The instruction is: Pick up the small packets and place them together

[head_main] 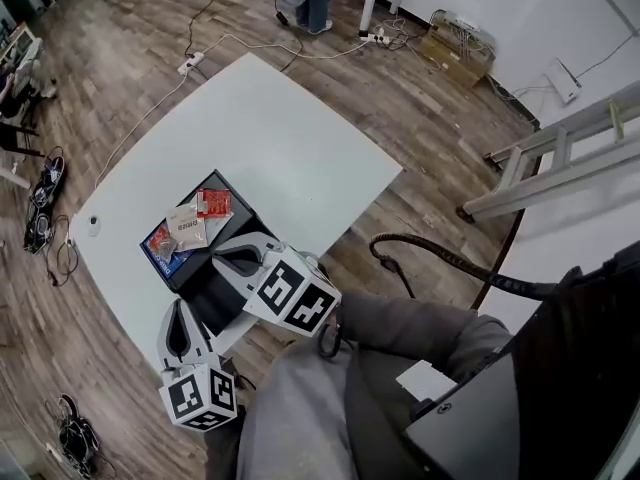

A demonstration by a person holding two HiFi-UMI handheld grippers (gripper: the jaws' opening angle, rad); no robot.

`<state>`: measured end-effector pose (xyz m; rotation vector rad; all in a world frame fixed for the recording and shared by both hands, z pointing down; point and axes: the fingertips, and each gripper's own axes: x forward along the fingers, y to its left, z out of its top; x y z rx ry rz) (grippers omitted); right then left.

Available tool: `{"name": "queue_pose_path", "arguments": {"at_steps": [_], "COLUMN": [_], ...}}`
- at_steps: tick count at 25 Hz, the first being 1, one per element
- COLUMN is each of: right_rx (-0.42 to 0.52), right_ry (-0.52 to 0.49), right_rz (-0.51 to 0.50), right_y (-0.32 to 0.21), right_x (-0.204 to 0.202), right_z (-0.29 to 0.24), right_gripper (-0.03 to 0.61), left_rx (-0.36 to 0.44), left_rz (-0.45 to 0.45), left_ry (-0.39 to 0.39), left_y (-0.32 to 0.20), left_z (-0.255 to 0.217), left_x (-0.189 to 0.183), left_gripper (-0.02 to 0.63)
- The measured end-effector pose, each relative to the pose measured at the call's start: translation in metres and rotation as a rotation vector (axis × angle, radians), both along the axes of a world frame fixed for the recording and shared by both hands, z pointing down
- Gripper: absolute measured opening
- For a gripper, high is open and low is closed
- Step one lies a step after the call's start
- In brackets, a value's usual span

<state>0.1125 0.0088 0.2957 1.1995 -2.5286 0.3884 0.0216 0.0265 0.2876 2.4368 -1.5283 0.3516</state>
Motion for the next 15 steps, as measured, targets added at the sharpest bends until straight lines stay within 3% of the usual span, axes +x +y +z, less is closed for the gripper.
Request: {"name": "queue_pose_path", "arguments": {"at_steps": [9,15], "right_rx": [0.018,0.028], "right_ry": [0.006,0.009], "right_rz": [-0.012,0.022], "right_y": [0.000,0.020], "right_x": [0.004,0.070], "right_z": [0.001,0.007], "right_gripper": [0.003,0.003], "left_rx": [0.022,0.031], "left_rz": [0.003,0.043], "left_ry": [0.001,0.011], "left_y": [-0.003,0.014], "left_z": [0.000,0.009], "left_x": [0.005,0.070], "left_gripper": [0.003,0.003]}}
